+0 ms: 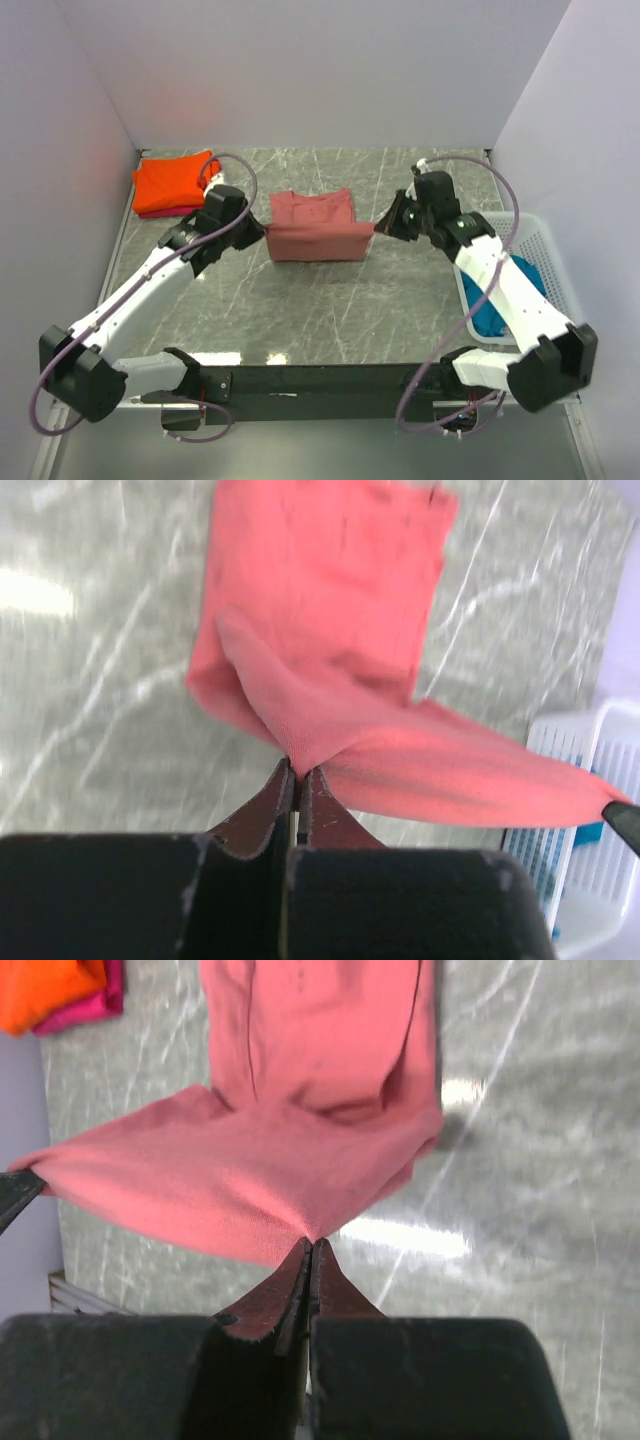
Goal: Fold and stack the t-shirts
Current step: Fold the tshirt
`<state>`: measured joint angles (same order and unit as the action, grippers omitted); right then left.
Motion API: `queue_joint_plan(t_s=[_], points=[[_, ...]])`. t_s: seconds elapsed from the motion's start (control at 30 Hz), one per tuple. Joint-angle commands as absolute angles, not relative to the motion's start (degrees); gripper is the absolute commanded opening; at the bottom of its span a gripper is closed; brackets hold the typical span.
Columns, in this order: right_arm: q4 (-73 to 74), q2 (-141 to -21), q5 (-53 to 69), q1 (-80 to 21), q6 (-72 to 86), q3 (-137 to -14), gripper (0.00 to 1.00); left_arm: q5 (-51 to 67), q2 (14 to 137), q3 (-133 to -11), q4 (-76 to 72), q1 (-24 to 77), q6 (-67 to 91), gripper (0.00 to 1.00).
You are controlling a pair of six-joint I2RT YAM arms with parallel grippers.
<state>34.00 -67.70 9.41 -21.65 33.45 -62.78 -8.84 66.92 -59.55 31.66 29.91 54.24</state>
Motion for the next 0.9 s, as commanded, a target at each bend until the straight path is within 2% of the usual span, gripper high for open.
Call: queue_joint_plan(t_s=[0.0,0.13,0.4,0.63,0.77,0.83,0.87], points=[[30.6,-73.9,10.3,-18.1,30.1,-69.8,0.00,-11.5,70.0,-64.4,27.2,26.6,50.4,0.01],[24.7,-80.6,19.1,-16.2,30.8,-73.3,0.00,-11.2,75.8,-68.5,24.4,23.0,50.0,0.01],[23.9,-92.2,20.4,-13.1,29.3,-82.6,0.00,-6.4,88.5,-77.6,17.7,18.7,47.0,0.01],[19.3,-104.1,30.2,-9.8,30.1,-88.1,0.00,-5.9,102.1,-88.1,21.4,15.6,46.8,0.01],[23.7,-117.4,32.6,-9.1,27.7,-101.4,0.00,-3.3,108.4,-92.7,18.1,14.1,44.8,0.01],[24.3,-123.1,30.4,-8.8,27.2,-105.7,0.00,-1.3,112.9,-94.5,16.9,13.4,43.3,0.09],[24.4,-124.9,29.7,-8.5,27.4,-109.9,0.08,-0.9,114.3,-95.0,15.0,12.9,42.7,0.16]])
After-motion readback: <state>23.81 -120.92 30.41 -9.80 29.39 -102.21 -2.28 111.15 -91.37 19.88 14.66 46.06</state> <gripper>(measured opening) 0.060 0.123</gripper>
